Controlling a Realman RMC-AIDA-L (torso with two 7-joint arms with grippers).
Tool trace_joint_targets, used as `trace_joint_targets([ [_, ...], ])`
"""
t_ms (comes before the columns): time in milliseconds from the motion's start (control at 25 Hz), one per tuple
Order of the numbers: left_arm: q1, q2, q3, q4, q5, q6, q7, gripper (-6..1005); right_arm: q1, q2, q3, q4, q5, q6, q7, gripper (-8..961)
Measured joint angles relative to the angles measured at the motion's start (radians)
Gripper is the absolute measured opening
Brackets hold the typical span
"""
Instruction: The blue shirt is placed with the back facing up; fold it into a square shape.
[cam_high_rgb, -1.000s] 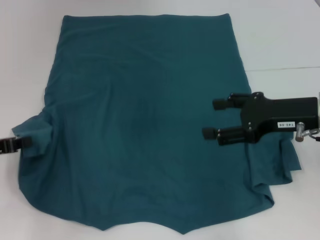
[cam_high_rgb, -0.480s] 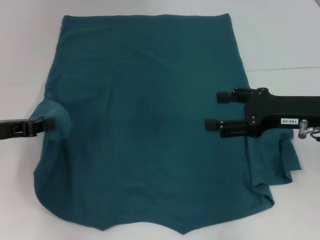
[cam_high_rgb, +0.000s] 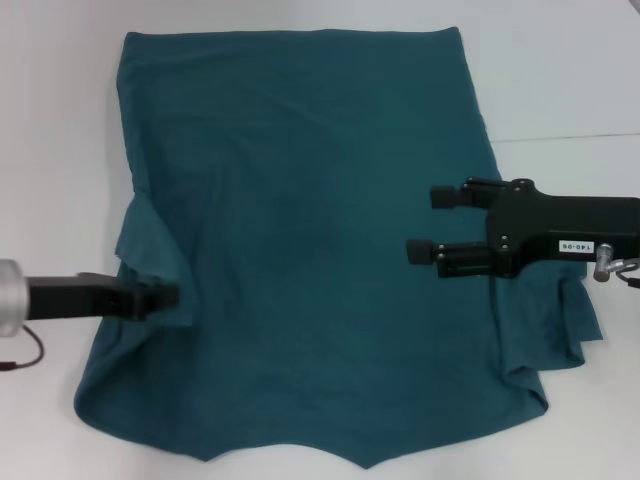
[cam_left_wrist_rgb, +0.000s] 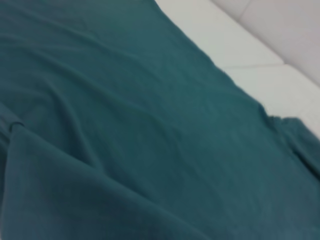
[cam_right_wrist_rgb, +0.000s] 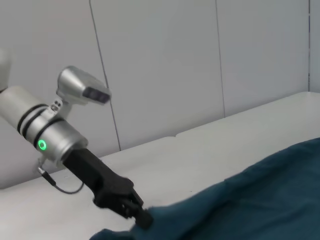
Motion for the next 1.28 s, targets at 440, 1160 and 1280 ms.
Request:
trace_joint_targets([
  [440,-0.025,-0.037,0.124,-0.081,0.115,-0.270,-0.074,7,-0.002,-0.001,0.001,0.021,0.001,-0.001,-0.008,940],
  [1160,-0.030,-0.002,-0.064,-0.023,-0.004,-0.047,-0.090,542,0.009,0.001,0.010,0.027,0.016,0.001,-0.027,941],
  [1280,-0.035,0.003,-0.151,-0.025,-0.004,-0.097,-0.097,662,0.004,0.001,0.010,0.027,0.023,0.001,-0.027,941],
])
